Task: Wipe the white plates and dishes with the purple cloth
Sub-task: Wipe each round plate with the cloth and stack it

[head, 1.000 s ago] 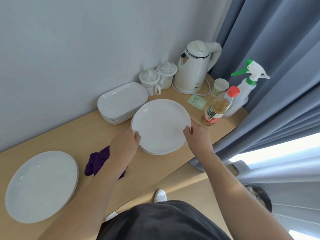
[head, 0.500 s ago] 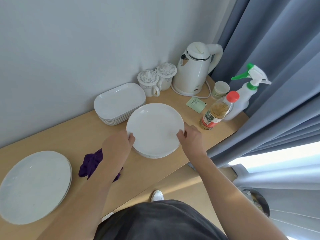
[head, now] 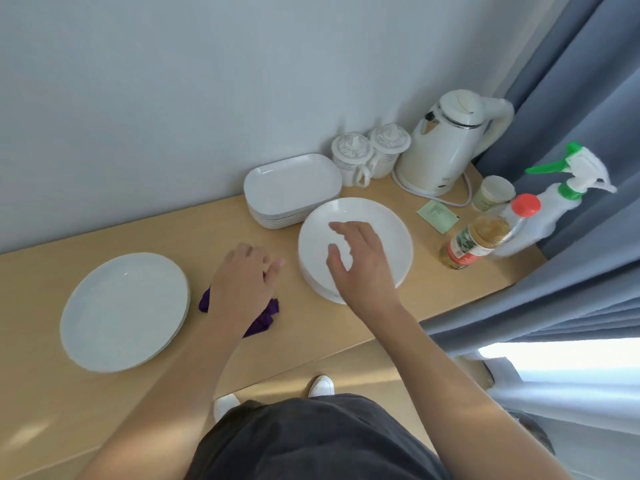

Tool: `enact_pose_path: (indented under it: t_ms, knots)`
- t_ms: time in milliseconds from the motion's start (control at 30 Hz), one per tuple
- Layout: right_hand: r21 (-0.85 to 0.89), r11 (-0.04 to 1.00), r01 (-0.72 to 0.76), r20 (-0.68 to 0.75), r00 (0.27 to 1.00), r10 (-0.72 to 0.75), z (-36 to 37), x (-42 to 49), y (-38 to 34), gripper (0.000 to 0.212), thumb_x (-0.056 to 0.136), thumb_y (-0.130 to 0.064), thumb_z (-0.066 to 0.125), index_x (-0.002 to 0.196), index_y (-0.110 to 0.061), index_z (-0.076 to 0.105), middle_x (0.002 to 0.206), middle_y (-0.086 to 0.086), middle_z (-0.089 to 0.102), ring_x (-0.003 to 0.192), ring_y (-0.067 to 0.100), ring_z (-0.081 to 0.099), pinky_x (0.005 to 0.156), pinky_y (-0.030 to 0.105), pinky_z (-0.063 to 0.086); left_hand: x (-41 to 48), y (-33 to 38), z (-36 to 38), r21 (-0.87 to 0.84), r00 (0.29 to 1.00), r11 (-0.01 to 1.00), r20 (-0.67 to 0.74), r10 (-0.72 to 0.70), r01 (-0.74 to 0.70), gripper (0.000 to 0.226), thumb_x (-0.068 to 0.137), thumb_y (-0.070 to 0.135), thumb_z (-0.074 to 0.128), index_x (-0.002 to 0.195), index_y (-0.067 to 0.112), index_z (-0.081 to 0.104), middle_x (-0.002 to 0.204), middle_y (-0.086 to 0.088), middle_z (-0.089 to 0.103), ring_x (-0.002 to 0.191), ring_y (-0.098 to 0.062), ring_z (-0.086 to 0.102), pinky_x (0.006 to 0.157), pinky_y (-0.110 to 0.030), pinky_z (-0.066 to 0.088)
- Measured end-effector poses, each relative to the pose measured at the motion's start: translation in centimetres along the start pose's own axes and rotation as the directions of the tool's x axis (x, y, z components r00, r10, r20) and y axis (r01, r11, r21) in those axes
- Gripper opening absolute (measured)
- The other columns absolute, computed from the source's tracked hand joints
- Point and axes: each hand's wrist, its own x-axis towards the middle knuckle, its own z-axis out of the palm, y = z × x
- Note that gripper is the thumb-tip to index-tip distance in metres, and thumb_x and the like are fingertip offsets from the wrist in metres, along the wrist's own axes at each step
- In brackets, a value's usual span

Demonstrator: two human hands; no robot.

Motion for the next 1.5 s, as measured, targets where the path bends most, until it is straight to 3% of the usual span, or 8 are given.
enact_pose_path:
  t_ms: [233, 500, 633, 800, 1000, 1100, 1267, 1500]
  knots:
    - [0.051, 0.995, 0.091, 0.432, 0.896, -0.104, 7.6, -1.8, -4.8, 0.038, 0.095, -0.024, 0.055, 0.133, -0.019, 0.056, 0.13, 0.002, 0.053, 0.119, 0.022, 0.051, 0.104, 0.036, 0.043, -4.6, -7.5, -2.6, 0.026, 0.991, 0.995, -0.101, -0.093, 0.096, 0.031, 0.097, 0.036, 0.048, 0.088, 0.01, 0.064, 0.09, -0.007, 0.058, 0.079, -0.028, 0.055, 0.069, -0.044, 0.05]
    - [-0.254, 0.966, -0.043, 0.642, 0.74, 0.202, 14.5, -3.0, -7.1, 0.072, 0.089, -0.053, 0.062, 0.152, -0.045, 0.029, 0.158, 0.0, 0.022, 0.134, 0.035, 0.031, 0.106, 0.049, 0.042, -7.2, -13.7, -5.4, 0.005, 0.979, 0.989, -0.138, -0.147, 0.149, 0.008, 0.091, 0.017, 0.064, 0.093, 0.01, 0.067, 0.095, -0.006, 0.061, 0.08, -0.027, 0.057, 0.067, -0.042, 0.05]
    - [-0.43, 0.903, 0.015, 0.593, 0.759, 0.269, 16.8, -2.6, -7.9, 0.048, 0.091, -0.037, 0.062, 0.137, -0.038, 0.047, 0.148, 0.002, 0.025, 0.124, 0.036, 0.036, 0.094, 0.046, 0.047, -7.9, -17.7, -6.7, -0.015, 0.975, 0.983, -0.121, -0.186, 0.185, 0.007, 0.091, 0.015, 0.065, 0.095, 0.01, 0.067, 0.097, -0.006, 0.062, 0.082, -0.03, 0.058, 0.068, -0.043, 0.05]
    - [-0.253, 0.948, -0.195, 0.436, 0.851, 0.291, 17.3, -0.4, -9.7, 0.025, 0.084, -0.019, 0.063, 0.109, -0.024, 0.062, 0.122, -0.001, 0.046, 0.105, 0.032, 0.047, 0.087, 0.034, 0.043, -7.6, -22.6, -8.4, -0.041, 0.957, 0.965, -0.129, -0.261, 0.258, 0.014, 0.089, 0.012, 0.065, 0.102, 0.008, 0.068, 0.103, -0.009, 0.063, 0.093, -0.034, 0.06, 0.075, -0.045, 0.052]
    - [-0.04, 0.998, -0.057, 0.281, 0.958, 0.066, 18.7, -0.5, -16.9, 0.028, 0.078, -0.016, 0.067, 0.103, -0.026, 0.065, 0.121, -0.008, 0.047, 0.105, 0.022, 0.046, 0.091, 0.028, 0.039, -7.0, -27.1, -9.3, -0.075, 0.892, 0.89, -0.006, -0.452, 0.45, 0.03, 0.097, 0.014, 0.055, 0.125, 0.005, 0.06, 0.119, -0.015, 0.055, 0.105, -0.035, 0.055, 0.081, -0.045, 0.049]
    - [-0.089, 0.996, 0.028, 0.376, 0.927, 0.007, 20.7, -1.9, -19.1, 0.036, 0.08, -0.017, 0.065, 0.115, -0.027, 0.063, 0.127, -0.007, 0.046, 0.106, 0.025, 0.047, 0.089, 0.03, 0.044, -6.7, -28.6, -9.1, -0.038, 0.881, 0.882, 0.089, -0.465, 0.469, 0.023, 0.098, 0.012, 0.051, 0.118, 0.003, 0.059, 0.115, -0.016, 0.052, 0.096, -0.037, 0.057, 0.075, -0.043, 0.045]
    - [-0.499, 0.864, 0.062, 0.542, 0.8, 0.256, 24.4, -4.6, -19.4, 0.055, 0.094, -0.01, 0.049, 0.148, -0.02, 0.038, 0.15, -0.002, 0.038, 0.127, 0.026, 0.044, 0.094, 0.034, 0.047, -6.6, -30.5, -8.7, -0.15, 0.875, 0.864, 0.132, -0.465, 0.481, 0.017, 0.094, 0.004, 0.05, 0.106, 0.006, 0.061, 0.108, -0.013, 0.059, 0.092, -0.035, 0.058, 0.075, -0.041, 0.046]
    - [-0.378, 0.925, 0.021, 0.553, 0.807, 0.207, 29.2, -1.9, -18.7, 0.069, 0.096, -0.012, 0.056, 0.157, -0.019, 0.025, 0.166, -0.007, 0.017, 0.149, 0.018, 0.026, 0.108, 0.034, 0.042, -6.0, -31.5, -9.4, -0.304, 0.848, 0.791, 0.195, -0.493, 0.531, 0.014, 0.087, 0.003, 0.054, 0.094, 0.007, 0.066, 0.093, -0.008, 0.068, 0.088, -0.029, 0.063, 0.075, -0.039, 0.052]
